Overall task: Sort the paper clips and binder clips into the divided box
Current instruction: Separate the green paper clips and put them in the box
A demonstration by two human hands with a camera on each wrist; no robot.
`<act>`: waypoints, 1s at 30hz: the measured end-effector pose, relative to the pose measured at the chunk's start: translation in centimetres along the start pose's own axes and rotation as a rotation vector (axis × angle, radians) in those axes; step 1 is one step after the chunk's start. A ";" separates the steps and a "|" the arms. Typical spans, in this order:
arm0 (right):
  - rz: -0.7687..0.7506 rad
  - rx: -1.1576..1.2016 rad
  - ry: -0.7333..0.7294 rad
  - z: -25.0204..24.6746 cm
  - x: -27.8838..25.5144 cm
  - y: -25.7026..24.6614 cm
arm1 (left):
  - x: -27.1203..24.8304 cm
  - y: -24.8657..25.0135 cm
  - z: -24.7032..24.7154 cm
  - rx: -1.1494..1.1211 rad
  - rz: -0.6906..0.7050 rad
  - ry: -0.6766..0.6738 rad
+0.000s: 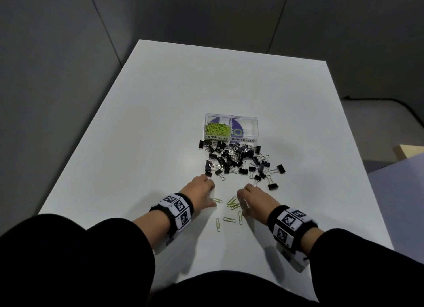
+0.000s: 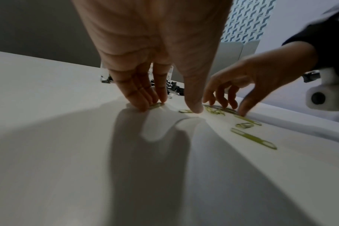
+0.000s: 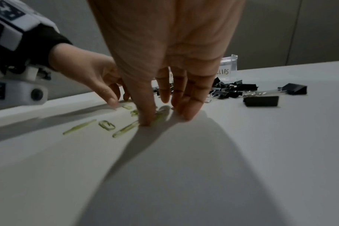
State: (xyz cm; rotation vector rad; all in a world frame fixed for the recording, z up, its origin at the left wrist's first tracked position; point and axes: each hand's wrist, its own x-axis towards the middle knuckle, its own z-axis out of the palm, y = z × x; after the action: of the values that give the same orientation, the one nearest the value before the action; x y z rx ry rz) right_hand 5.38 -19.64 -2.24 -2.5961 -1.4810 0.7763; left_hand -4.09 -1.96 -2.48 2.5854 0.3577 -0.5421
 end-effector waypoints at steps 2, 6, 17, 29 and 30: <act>0.019 0.019 0.009 0.3 0.4 -0.5 | 0.1 0.7 0.8 -0.007 0.014 0.003; 0.048 0.075 -0.003 0.7 0.8 -0.7 | 0.6 1.9 1.6 -0.009 0.018 0.004; 0.338 0.084 -0.059 0.1 0.4 0.0 | 0.4 0.4 1.1 0.070 0.015 0.070; 0.157 0.295 -0.025 -1.7 -0.2 0.5 | 0.9 -0.4 0.5 0.051 -0.004 -0.055; 0.166 0.329 -0.023 -1.6 -0.2 0.4 | 1.0 -0.3 0.5 0.064 0.002 -0.065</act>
State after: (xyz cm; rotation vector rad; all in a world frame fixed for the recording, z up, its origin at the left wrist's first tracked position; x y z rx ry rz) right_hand 6.36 -19.66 -0.88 -2.4837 -1.0446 0.9758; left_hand -3.49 -1.74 -3.40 2.6217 0.3204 -0.6453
